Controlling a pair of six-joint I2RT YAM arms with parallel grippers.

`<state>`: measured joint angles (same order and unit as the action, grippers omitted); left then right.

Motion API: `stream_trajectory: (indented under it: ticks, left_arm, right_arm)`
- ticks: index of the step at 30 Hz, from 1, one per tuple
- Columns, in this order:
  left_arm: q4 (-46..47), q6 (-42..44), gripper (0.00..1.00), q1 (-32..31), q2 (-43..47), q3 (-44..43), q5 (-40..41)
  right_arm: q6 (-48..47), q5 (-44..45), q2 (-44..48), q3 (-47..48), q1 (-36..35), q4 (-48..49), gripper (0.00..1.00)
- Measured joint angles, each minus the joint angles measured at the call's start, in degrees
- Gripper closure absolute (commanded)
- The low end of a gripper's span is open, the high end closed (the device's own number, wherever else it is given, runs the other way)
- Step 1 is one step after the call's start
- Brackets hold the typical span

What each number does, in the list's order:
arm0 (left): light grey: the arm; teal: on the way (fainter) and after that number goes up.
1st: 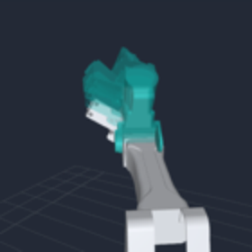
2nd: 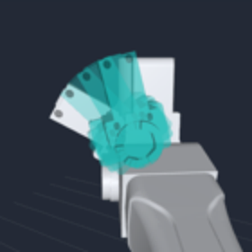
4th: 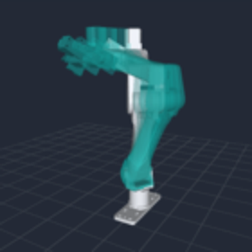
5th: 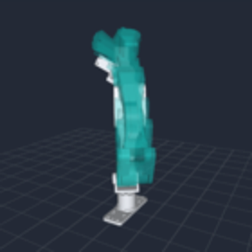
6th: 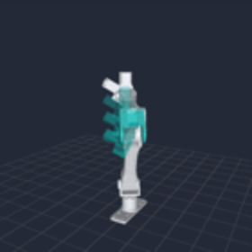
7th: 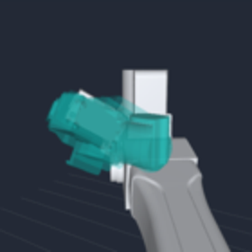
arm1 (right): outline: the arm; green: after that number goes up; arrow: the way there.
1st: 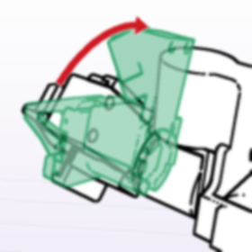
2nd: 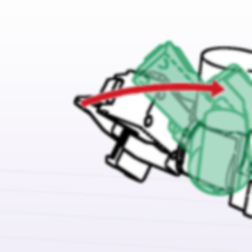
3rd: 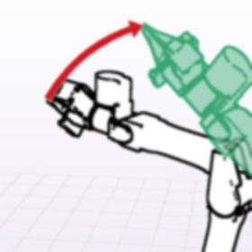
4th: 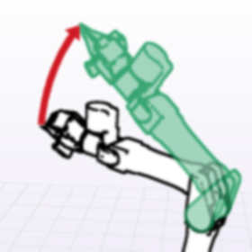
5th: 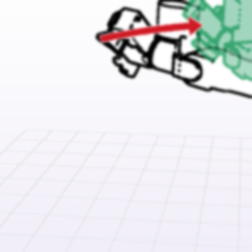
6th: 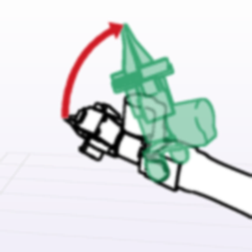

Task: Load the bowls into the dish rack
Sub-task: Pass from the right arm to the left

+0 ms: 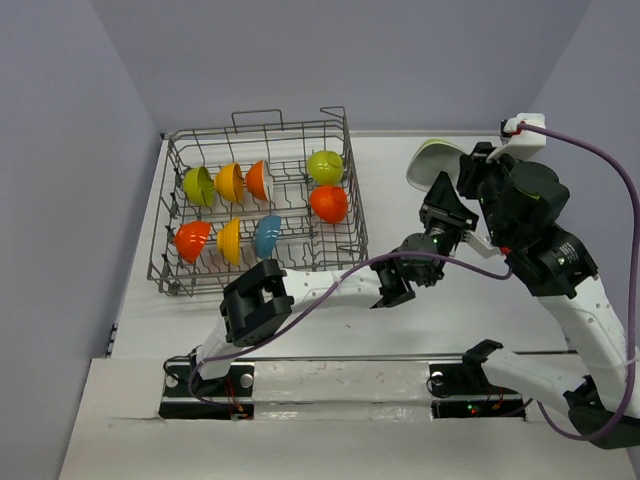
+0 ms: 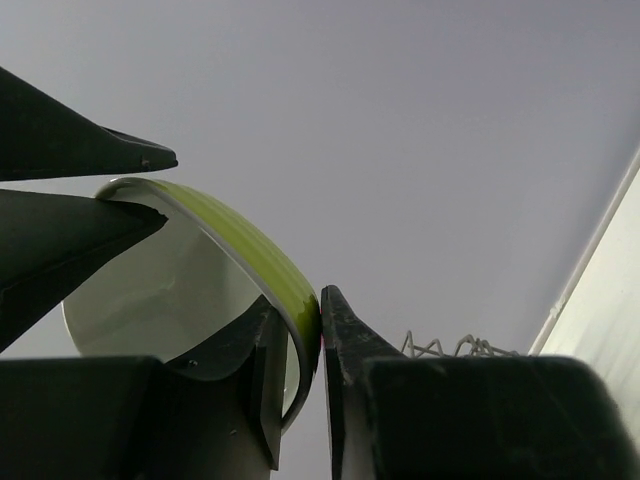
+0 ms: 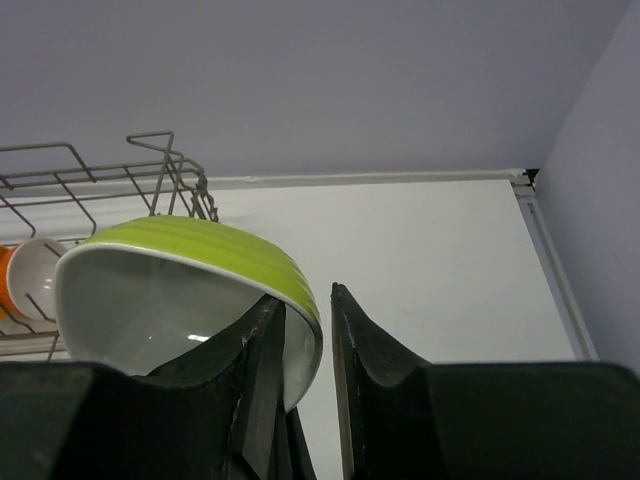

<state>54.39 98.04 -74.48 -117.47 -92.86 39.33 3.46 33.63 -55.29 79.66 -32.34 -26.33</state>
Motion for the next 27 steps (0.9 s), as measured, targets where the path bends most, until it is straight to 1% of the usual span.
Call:
stream_trajectory:
  ticks: [2,4,5,17,22,25,27]
  left_arm:
    - [-0.1,0.0,1.0,0.0,0.0,-0.2,0.3]
    - [-0.3,0.0,1.0,0.0,0.1,-0.2,0.4]
    - [-0.3,0.0,1.0,0.0,0.1,-0.2,0.5]
    - [-2.6,-1.2,1.0,0.0,1.7,-0.3,2.0]
    - [-5.4,-3.1,1.0,0.0,3.4,-0.3,2.1]
    - [-6.7,-4.3,1.0,-0.1,4.9,-0.4,2.1]
    - [-7.5,-4.8,1.0,-0.2,5.6,-0.4,2.1]
  right_arm:
    - [0.0,-0.4,0.2,0.0,0.0,0.0,0.63]
    - [0.2,-0.7,0.3,0.0,0.0,0.2,0.62]
    - [0.2,-1.0,0.4,0.0,0.0,0.3,0.59]
    - [0.9,-1.3,0.5,0.0,0.0,1.4,0.48]
    - [1.1,-1.2,0.7,0.1,0.0,1.5,0.47]
    - [1.4,-1.2,1.0,0.3,0.0,1.5,0.43]
    - [1.5,-1.3,1.1,0.5,0.0,1.6,0.43]
